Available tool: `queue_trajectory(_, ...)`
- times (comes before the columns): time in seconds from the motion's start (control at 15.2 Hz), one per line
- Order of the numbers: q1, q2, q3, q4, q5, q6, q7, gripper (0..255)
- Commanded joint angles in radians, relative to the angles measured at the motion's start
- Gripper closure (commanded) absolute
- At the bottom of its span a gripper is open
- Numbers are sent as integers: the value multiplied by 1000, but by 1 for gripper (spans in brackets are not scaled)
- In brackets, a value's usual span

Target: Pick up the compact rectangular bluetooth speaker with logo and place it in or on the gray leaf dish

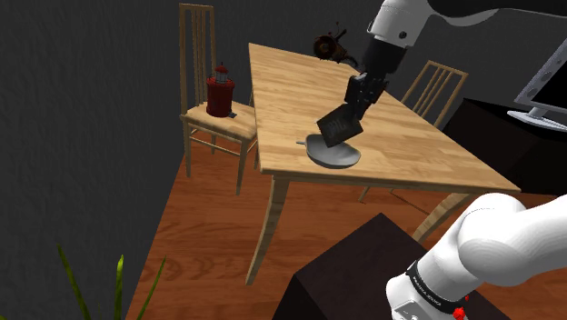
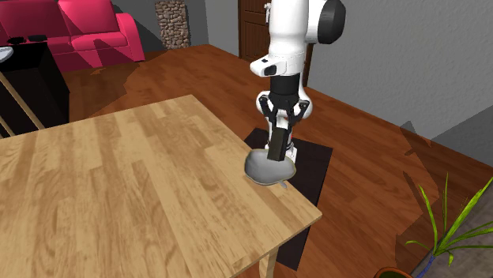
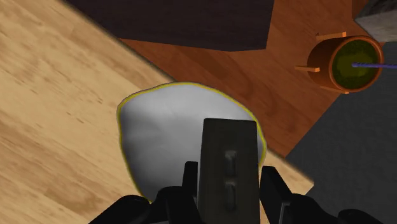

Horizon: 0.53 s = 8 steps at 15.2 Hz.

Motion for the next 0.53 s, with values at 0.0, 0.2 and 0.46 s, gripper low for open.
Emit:
queue_trajectory(0.0,1,-11,1,-33,2,21,-1,255)
queue_trajectory(0.2,2,-17,3,-77,4,60,-4,255)
queue_trajectory(0.46,3,-23,6,-135,7,112,-6,255)
